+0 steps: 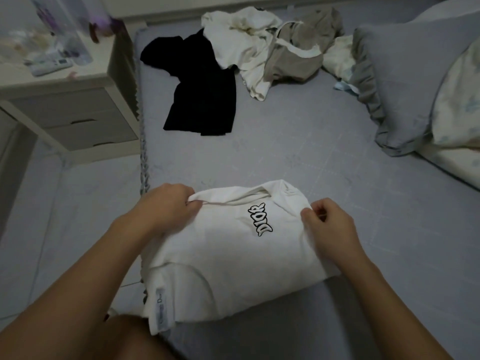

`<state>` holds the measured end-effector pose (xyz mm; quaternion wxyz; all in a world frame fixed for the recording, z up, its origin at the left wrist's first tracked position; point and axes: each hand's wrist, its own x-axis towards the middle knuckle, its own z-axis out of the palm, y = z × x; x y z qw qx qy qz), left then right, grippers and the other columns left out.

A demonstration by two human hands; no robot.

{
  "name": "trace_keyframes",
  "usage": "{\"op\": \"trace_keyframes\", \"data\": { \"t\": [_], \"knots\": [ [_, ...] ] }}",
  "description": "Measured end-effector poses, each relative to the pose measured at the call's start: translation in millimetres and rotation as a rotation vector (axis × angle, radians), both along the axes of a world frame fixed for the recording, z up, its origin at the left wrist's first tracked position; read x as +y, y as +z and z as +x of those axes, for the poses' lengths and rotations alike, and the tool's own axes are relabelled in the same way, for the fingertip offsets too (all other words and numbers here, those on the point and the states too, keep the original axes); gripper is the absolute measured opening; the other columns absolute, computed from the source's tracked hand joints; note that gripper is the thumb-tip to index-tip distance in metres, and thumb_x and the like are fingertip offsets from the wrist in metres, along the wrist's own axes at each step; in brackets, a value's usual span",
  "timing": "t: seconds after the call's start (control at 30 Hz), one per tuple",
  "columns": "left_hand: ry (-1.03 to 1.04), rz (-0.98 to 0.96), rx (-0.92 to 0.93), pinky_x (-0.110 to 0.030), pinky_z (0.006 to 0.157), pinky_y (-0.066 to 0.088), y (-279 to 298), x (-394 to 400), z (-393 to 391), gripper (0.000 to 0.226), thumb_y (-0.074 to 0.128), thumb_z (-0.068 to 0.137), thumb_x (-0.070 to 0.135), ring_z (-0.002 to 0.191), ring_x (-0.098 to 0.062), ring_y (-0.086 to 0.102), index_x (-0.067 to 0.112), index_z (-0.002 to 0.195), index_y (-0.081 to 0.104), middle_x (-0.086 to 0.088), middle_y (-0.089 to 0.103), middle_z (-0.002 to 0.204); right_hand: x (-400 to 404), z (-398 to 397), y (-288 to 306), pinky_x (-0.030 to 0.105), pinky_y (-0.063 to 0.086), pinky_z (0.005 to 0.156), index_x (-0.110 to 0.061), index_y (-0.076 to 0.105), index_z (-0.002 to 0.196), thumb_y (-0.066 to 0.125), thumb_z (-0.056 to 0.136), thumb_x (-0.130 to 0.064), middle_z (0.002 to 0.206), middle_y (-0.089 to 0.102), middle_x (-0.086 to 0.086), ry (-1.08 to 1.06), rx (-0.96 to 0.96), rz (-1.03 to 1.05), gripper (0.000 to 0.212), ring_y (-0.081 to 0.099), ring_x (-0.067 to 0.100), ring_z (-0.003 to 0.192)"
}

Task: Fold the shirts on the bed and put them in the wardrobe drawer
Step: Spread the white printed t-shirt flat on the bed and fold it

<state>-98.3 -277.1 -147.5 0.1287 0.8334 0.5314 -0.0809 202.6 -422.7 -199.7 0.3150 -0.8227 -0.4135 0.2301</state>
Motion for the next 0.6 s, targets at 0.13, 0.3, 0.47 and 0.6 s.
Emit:
{"op": "trace_keyframes", "data": {
  "t": [0.13,0.3,0.47,0.6],
  "knots": [
    [0.079,-0.304,-0.028,-0.028,0.066,0.043,-1,-2,-6,0.033,0.053,0.088,0.06,0.08,-0.017,0.059,0.029,0.084,0.06,0.006,0.062,0.084,9,-15,-4,0.028,0.041,0.07,-0.031,0.061,0.105,0.064,0.081,-0.053,0.09,0.061,-0.017,0.055,0.1,-0.075,0.033,0.058,0.009,0.081],
    [-0.147,-0.147,-0.184,-0.035,0.069,0.048,0,-13,-2,0.015,0.063,0.087,0.034,0.082,-0.021,0.059,0.032,0.089,0.049,0.006,0.06,0.085,17,-16,5,0.029,0.032,0.061,-0.022,0.057,0.078,0.061,0.089,-0.038,0.072,0.058,-0.009,0.087,-0.092,0.051,0.02,0.053,0.011,0.069],
    [0.02,-0.182,-0.495,-0.029,0.058,0.043,31,-6,-7,0.01,0.058,0.074,0.03,0.068,-0.012,0.058,0.033,0.082,0.052,0.007,0.062,0.073,9,-5,19,0.022,0.038,0.06,-0.02,0.056,0.081,0.052,0.095,-0.037,0.077,0.061,-0.009,0.068,0.102,0.073,0.022,0.054,0.0,0.072],
    [0.196,-0.535,-0.089,-0.033,0.073,0.047,16,8,-13,0.029,0.062,0.072,0.045,0.086,-0.019,0.066,0.026,0.093,0.069,0.003,0.073,0.094,9,-4,5,0.03,0.037,0.062,-0.016,0.06,0.08,0.053,0.095,-0.032,0.077,0.061,-0.003,0.131,0.061,-0.15,0.023,0.056,0.019,0.074]
  ]
}}
